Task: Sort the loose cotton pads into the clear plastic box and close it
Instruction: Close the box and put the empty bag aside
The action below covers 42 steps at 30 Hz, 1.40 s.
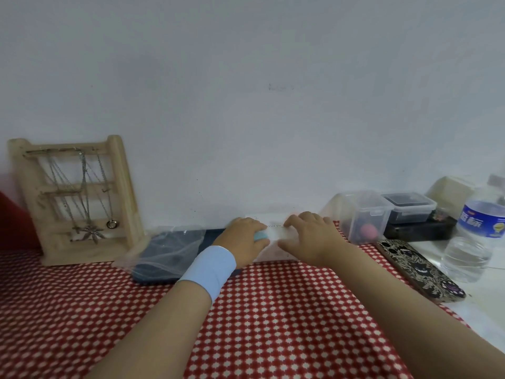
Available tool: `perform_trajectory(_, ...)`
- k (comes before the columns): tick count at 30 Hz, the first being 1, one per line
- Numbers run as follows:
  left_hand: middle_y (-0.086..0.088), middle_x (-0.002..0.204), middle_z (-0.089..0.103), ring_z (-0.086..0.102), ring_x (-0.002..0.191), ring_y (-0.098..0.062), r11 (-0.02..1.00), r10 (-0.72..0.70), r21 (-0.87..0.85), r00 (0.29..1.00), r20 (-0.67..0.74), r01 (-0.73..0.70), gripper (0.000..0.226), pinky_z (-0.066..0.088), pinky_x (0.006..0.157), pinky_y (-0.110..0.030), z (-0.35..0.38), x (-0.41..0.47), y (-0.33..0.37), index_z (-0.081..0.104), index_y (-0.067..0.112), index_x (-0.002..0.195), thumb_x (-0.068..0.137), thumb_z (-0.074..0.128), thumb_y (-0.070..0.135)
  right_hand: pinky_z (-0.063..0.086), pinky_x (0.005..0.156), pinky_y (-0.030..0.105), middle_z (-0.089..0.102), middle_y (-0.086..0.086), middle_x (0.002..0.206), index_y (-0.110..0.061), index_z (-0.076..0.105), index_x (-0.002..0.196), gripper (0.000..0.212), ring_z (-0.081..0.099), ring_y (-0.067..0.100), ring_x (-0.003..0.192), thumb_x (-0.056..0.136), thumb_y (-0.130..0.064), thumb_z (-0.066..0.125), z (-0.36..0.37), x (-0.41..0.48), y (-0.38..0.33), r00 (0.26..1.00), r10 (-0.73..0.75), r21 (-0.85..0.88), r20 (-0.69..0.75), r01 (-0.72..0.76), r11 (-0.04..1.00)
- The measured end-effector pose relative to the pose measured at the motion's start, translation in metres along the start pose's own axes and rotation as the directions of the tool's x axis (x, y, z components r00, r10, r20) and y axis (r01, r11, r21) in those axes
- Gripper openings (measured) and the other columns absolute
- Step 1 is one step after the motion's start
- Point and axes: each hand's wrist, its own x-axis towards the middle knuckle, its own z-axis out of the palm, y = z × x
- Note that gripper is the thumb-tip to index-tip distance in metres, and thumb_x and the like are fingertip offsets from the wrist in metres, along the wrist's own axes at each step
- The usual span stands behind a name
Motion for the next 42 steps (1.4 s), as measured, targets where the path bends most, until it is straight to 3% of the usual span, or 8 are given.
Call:
perform_trajectory(3,0.0,0.149,0.048,0.039,0.138,-0.019,0.999,-0.034,-0.029,0.996,-0.083,0.031,0.04,0.033,0.115,-0.035,-0.013,-0.012,-0.014,0.049,0.021,0.145,0.106,0.044,0.025,0.022,0.119,0.049,0.035,0.006,0.159,-0.03,0.047,0.143,0.053,0.027,0.025,0.148,0.099,-0.058,0.037,-0.009,0.003,-0.025,0.997,-0.05,-0.018,-0.062,0.049,0.999)
perform_trajectory(11,-0.004,0.13,0.059,0.056,0.118,-0.024,0.915,-0.384,-0.017,0.86,-0.336,0.402,0.038,0.048,0.1,-0.037,-0.063,-0.058,-0.095,0.065,0.019,0.121,0.098,0.043,-0.002,0.044,0.106,0.039,0.057,0.003,0.137,-0.02,0.062,0.133,0.034,0.054,0.023,0.123,0.104,-0.023,0.044,0.0,0.013,-0.13,0.939,-0.335,0.22,-0.076,0.344,0.913)
perform_trajectory(19,-0.002,0.144,0.055,0.055,0.124,-0.025,0.908,-0.416,0.136,0.893,0.169,0.397,0.045,0.044,0.108,-0.041,-0.047,-0.081,-0.143,0.051,0.025,0.141,0.098,0.048,0.037,0.045,0.104,0.04,0.059,0.01,0.141,-0.014,0.055,0.143,0.039,0.056,0.031,0.125,0.108,-0.017,0.04,0.036,0.024,-0.188,0.894,-0.367,0.27,0.256,0.298,0.915)
perform_trajectory(24,-0.004,0.169,0.005,0.005,0.156,-0.026,0.843,-0.497,0.388,0.815,0.299,0.372,0.065,0.005,0.125,-0.046,-0.037,-0.083,-0.153,0.01,0.023,0.161,0.104,0.022,0.051,0.046,0.106,0.041,0.063,-0.004,0.136,-0.032,0.068,0.127,0.039,0.059,0.021,0.12,0.101,-0.025,0.04,0.043,0.027,-0.172,0.888,-0.297,0.082,0.351,0.287,0.954)
perform_trajectory(30,-0.004,0.15,0.05,0.05,0.132,-0.022,0.903,-0.427,0.157,0.879,0.211,0.401,0.048,0.035,0.093,-0.025,-0.064,-0.08,-0.119,0.05,0.023,0.146,0.107,0.032,0.044,0.049,0.084,0.038,0.06,0.014,0.121,-0.007,0.061,0.117,0.028,0.06,0.032,0.107,0.099,-0.021,0.045,0.049,0.038,-0.178,0.97,-0.126,0.171,0.209,0.091,0.981)
perform_trajectory(36,-0.002,0.148,0.049,0.052,0.128,-0.021,0.907,-0.418,0.119,0.896,0.15,0.403,0.049,0.041,0.099,-0.028,-0.079,-0.081,-0.124,0.053,0.025,0.141,0.095,0.063,0.035,0.046,0.057,0.03,0.057,0.005,0.074,-0.01,0.059,0.078,0.011,0.057,0.02,0.068,0.088,-0.015,0.061,0.047,0.041,-0.179,0.941,0.011,0.237,0.338,-0.097,0.967)
perform_trajectory(40,-0.001,0.148,0.039,0.04,0.135,-0.022,0.949,-0.263,0.159,0.961,-0.083,0.274,0.056,0.039,0.104,-0.033,-0.089,-0.073,-0.12,0.043,0.028,0.145,0.094,0.062,0.019,0.055,0.088,0.028,0.068,0.004,0.118,-0.017,0.066,0.125,0.041,0.064,0.017,0.097,0.087,-0.004,0.065,0.042,0.045,-0.167,0.981,-0.055,0.529,0.185,-0.052,0.847)
perform_trajectory(42,0.001,0.161,0.023,0.019,0.148,-0.021,0.962,-0.145,0.213,0.981,-0.132,0.17,0.068,0.026,0.117,-0.038,-0.097,-0.066,-0.113,0.029,0.034,0.154,0.095,0.062,0.022,0.056,0.085,0.027,0.069,-0.002,0.106,-0.023,0.064,0.127,0.047,0.064,0.011,0.089,0.086,0.0,0.065,0.029,0.044,-0.163,0.99,-0.138,0.622,0.035,0.086,0.778)
